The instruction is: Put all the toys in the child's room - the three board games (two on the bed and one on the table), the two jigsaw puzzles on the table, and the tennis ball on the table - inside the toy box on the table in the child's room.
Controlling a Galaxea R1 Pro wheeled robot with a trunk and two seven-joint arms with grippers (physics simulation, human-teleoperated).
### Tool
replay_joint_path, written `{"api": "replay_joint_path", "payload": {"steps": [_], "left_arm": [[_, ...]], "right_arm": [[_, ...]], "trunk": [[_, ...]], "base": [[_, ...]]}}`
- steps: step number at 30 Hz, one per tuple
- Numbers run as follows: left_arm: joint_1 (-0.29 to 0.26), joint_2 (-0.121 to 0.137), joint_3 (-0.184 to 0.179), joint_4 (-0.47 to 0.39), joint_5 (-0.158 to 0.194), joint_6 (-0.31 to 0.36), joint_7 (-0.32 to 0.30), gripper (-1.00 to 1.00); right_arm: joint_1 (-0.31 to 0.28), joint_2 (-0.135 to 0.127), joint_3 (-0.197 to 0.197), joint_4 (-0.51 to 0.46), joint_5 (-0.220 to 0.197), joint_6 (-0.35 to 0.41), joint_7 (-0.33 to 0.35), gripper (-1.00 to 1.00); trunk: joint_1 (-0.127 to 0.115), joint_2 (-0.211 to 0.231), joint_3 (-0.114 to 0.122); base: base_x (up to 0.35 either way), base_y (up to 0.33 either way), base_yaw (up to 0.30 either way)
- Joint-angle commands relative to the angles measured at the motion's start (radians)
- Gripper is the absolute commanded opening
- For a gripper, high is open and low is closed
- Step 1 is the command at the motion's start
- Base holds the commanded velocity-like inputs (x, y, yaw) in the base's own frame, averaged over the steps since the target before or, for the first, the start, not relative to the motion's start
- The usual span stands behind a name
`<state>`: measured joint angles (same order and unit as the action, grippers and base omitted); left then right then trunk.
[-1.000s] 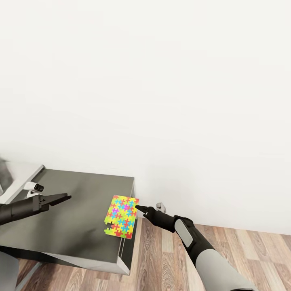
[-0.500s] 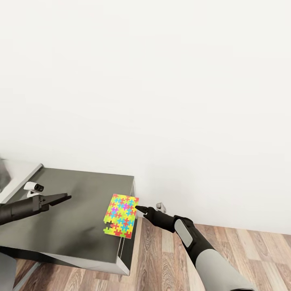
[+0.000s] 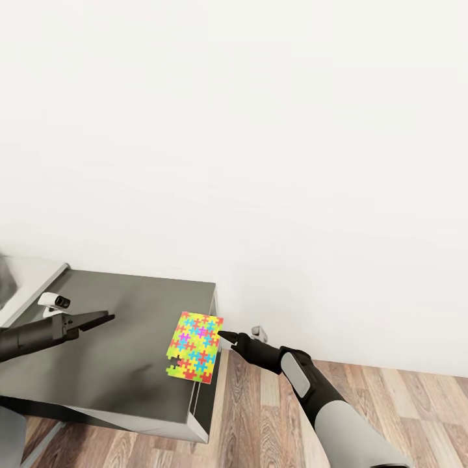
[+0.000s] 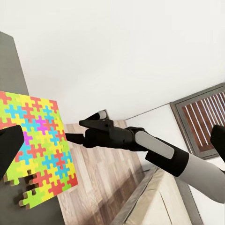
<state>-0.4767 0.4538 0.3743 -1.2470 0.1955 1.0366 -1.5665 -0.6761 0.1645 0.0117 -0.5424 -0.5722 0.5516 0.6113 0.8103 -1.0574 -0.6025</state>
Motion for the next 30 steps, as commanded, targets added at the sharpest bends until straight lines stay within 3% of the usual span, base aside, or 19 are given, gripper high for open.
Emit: {"api": "replay_joint_path", "payload": {"steps": [1, 30], "left_arm": [[0.0, 0.0, 0.0, 0.0, -0.001, 0.011, -0.004, 1.0], [0.0, 0.0, 0.0, 0.0, -0.002, 0.011, -0.004, 1.0]], "right_arm": [[0.0, 0.0, 0.001, -0.001, -0.009, 0.007, -0.002, 1.0], [0.0, 0.0, -0.01, -0.001, -0.014, 0.014, -0.004, 1.0]], "trunk": [[0.0, -0.001, -0.001], [0.0, -0.001, -0.001]], "base": [[0.0, 0.0, 0.0], [0.0, 0.043, 0.0]]}}
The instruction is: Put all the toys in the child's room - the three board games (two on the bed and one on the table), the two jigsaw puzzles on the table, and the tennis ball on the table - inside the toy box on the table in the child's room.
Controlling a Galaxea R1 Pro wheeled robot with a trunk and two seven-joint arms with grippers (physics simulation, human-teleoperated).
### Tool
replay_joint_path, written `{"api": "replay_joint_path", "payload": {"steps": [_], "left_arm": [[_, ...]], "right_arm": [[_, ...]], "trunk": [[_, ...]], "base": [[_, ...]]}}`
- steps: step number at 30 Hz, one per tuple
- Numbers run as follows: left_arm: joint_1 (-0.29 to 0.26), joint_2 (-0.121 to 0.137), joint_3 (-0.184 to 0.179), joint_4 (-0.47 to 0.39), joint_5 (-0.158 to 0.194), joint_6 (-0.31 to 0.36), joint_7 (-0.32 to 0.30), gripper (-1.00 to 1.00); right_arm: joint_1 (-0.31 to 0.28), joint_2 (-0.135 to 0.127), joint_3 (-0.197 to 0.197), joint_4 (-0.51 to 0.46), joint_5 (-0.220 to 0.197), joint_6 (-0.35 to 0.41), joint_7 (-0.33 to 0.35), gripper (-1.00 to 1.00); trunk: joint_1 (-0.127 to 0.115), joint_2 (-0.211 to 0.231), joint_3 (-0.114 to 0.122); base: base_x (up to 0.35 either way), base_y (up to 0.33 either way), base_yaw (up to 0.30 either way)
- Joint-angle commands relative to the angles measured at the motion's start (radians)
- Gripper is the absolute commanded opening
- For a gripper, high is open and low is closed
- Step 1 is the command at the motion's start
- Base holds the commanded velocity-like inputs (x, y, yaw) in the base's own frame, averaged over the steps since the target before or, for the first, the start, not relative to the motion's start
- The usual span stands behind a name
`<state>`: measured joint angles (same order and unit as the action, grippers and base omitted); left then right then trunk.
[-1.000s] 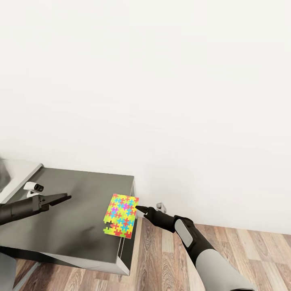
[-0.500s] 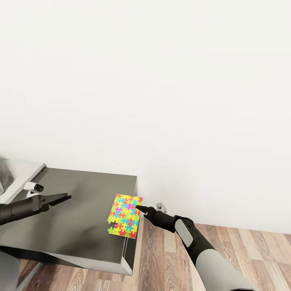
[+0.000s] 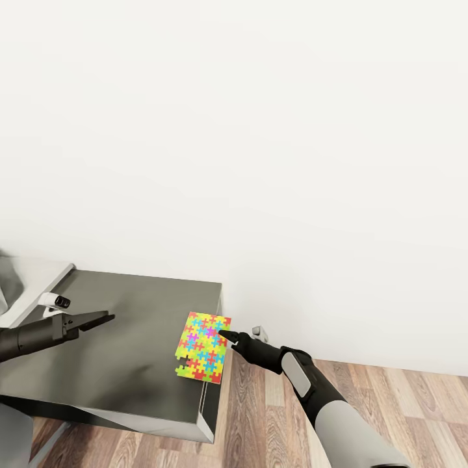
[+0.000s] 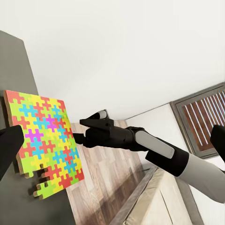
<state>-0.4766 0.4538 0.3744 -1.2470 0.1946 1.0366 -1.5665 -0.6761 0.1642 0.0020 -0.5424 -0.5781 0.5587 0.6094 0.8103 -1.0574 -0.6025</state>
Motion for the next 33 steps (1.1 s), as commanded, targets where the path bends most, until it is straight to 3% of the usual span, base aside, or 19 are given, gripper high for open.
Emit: {"api": "replay_joint_path", "payload": {"steps": [1, 33], "left_arm": [[0.0, 0.0, 0.0, 0.0, -0.001, 0.011, -0.004, 1.0], [0.0, 0.0, 0.0, 0.0, -0.001, 0.011, -0.004, 1.0]], "right_arm": [[0.0, 0.0, 0.0, -0.001, -0.008, 0.007, -0.002, 1.0], [0.0, 0.0, 0.003, -0.001, -0.008, 0.003, -0.002, 1.0]], "trunk": [[0.0, -0.001, -0.001], [0.0, -0.001, -0.001]], "base": [[0.0, 0.002, 0.0], [0.0, 0.035, 0.0]]}}
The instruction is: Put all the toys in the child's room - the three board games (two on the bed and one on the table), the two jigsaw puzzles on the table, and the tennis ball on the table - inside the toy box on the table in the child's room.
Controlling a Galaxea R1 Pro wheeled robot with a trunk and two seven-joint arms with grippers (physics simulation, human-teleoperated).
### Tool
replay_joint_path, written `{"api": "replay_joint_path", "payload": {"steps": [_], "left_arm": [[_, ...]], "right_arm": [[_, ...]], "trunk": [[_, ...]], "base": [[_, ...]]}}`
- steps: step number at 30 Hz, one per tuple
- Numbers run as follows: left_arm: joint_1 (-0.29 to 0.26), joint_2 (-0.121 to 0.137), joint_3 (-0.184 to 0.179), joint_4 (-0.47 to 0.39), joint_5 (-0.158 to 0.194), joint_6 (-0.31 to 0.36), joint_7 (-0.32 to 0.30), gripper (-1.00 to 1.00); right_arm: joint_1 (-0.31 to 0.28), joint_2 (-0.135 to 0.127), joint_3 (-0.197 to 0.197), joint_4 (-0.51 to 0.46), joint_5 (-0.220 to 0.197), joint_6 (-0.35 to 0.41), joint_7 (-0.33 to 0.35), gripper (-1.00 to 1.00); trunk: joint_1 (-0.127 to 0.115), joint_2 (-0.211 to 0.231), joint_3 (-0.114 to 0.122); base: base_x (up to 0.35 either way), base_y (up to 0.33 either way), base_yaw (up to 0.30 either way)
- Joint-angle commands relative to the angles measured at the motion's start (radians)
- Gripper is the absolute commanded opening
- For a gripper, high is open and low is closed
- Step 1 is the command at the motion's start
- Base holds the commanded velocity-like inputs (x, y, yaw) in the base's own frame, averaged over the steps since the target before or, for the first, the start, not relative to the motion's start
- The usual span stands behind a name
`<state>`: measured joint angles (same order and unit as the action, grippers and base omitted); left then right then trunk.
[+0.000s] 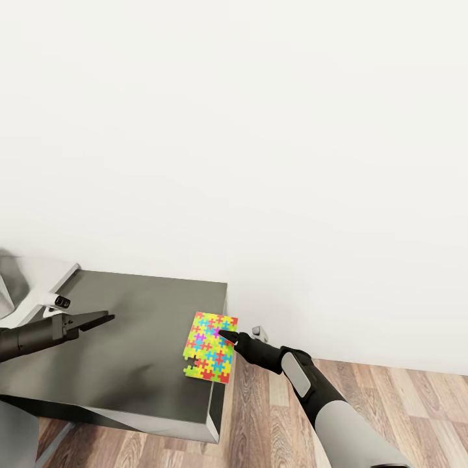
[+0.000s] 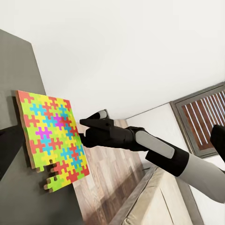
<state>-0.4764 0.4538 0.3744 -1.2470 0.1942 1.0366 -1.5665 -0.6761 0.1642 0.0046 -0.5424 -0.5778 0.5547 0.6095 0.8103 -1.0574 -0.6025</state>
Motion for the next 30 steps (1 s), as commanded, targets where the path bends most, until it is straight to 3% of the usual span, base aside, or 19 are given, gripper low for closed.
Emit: {"api": "replay_joint_path", "payload": {"steps": [1, 7, 8, 30], "left_arm": [[0.0, 0.0, 0.0, 0.0, -0.001, 0.011, -0.004, 1.0], [-0.001, 0.0, 0.0, 0.0, -0.001, 0.011, -0.004, 1.0], [-0.001, 0.0, 0.0, 0.0, -0.001, 0.011, -0.004, 1.0], [-0.001, 0.0, 0.0, 0.0, 0.0, 0.011, -0.004, 1.0]], "right_arm": [[0.0, 0.0, 0.0, -0.001, -0.008, 0.007, -0.002, 1.0], [0.0, 0.0, -0.001, -0.001, -0.008, 0.006, -0.002, 1.0], [0.0, 0.0, -0.001, -0.001, -0.008, 0.006, -0.002, -1.0], [0.0, 0.0, -0.003, -0.001, -0.008, 0.003, -0.002, -1.0]], "trunk": [[0.0, -0.001, -0.001], [0.0, -0.001, -0.001], [0.0, -0.001, -0.001], [0.0, -0.001, -0.001]], "base": [[0.0, 0.003, 0.0], [0.0, 0.001, 0.0], [0.0, 0.0, 0.0], [0.0, 0.0, 0.0]]}}
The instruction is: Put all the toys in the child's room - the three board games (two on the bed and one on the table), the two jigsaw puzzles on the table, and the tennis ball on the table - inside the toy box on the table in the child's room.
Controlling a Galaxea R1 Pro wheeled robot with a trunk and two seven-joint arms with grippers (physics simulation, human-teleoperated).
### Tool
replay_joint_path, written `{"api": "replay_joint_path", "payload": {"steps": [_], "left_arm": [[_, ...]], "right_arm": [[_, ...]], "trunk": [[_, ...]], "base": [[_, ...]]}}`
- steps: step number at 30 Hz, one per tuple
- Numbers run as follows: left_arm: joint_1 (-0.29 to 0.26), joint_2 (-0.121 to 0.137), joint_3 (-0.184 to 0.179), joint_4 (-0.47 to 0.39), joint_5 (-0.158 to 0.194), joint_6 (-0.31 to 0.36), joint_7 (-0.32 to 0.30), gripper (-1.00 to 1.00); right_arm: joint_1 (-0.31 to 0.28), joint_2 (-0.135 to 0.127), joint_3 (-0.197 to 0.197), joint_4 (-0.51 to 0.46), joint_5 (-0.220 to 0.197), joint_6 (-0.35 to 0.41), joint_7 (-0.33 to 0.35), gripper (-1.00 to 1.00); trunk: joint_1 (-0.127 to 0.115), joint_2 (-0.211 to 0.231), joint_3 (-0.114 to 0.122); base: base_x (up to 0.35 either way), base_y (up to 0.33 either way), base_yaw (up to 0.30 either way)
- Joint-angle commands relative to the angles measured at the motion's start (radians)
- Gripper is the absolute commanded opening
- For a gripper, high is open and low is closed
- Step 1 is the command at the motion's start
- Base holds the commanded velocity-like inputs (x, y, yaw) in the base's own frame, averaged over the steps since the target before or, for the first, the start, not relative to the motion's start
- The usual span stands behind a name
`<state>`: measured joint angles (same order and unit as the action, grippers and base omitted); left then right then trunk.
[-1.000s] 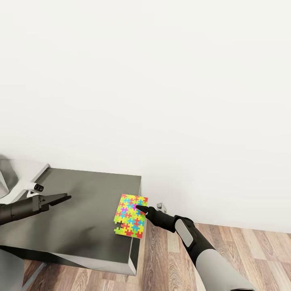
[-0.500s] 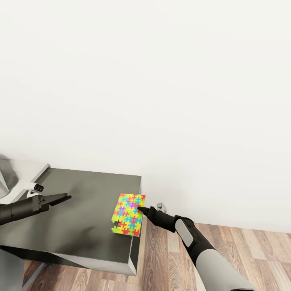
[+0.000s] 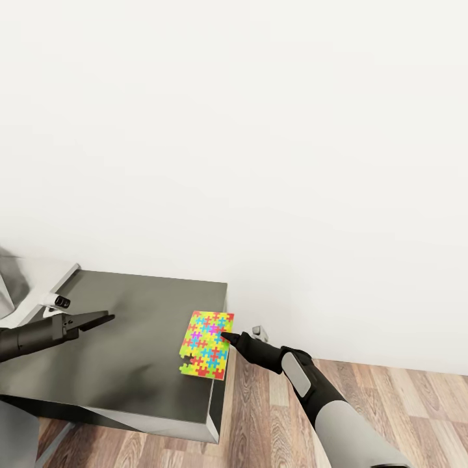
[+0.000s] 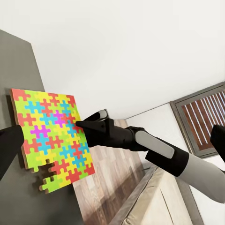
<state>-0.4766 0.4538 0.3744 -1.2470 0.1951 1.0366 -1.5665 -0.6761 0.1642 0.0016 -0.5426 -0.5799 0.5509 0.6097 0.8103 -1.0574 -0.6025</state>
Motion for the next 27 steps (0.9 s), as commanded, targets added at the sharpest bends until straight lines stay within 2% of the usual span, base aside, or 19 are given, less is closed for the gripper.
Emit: {"api": "replay_joint_path", "payload": {"steps": [1, 6, 27], "left_arm": [[0.0, 0.0, 0.0, 0.0, -0.001, 0.011, -0.004, 1.0], [0.0, 0.0, 0.0, 0.0, -0.001, 0.011, -0.004, 1.0], [0.0, 0.0, -0.001, 0.0, -0.003, 0.011, -0.004, 1.0]], "right_arm": [[0.0, 0.0, 0.0, 0.0, -0.006, 0.006, -0.002, -1.0], [0.0, 0.0, 0.0, 0.0, -0.006, 0.004, -0.001, -1.0], [0.0, -0.001, 0.001, 0.0, -0.009, 0.001, 0.001, -1.0]], "trunk": [[0.0, -0.001, -0.001], [0.0, -0.001, -0.001], [-0.08, 0.146, 0.065]], "base": [[0.0, 0.0, 0.0], [0.0, 0.0, 0.0], [0.0, 0.0, 0.0]]}}
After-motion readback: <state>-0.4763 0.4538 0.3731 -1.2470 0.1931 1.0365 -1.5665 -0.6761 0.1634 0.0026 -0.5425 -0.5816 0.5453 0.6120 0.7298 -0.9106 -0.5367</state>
